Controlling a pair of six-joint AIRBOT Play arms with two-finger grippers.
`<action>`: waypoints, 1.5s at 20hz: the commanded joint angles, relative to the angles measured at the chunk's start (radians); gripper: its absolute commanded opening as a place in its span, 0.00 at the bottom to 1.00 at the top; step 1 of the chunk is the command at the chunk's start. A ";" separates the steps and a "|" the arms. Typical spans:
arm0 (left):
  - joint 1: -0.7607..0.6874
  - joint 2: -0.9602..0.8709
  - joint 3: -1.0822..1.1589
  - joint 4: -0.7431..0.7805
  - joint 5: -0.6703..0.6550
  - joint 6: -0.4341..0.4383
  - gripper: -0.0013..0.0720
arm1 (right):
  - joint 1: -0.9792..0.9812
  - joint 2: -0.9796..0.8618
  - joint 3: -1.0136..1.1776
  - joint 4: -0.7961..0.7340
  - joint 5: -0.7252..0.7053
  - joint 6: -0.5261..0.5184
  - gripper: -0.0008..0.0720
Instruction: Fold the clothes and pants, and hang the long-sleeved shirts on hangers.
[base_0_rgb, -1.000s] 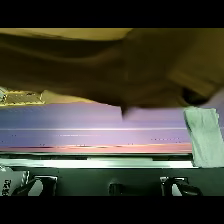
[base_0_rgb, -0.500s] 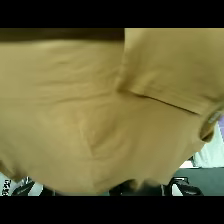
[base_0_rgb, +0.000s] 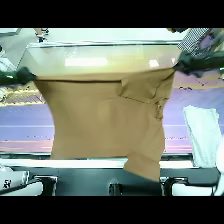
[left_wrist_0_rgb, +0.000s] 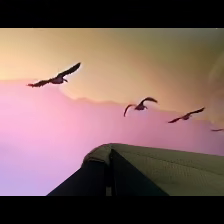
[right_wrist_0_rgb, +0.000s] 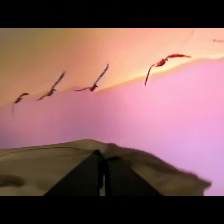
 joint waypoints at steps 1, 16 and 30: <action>-0.069 -0.251 0.007 -0.010 0.165 0.063 0.04 | 0.000 -0.229 -0.023 0.111 -0.180 -0.119 0.05; -0.077 -0.320 0.039 0.015 -0.182 -0.029 0.04 | -0.002 -0.229 -0.023 -0.253 0.138 0.039 0.05; -0.106 -0.358 0.039 0.051 -0.198 -0.047 0.33 | 0.000 -0.337 -0.026 -0.255 0.147 0.050 0.13</action>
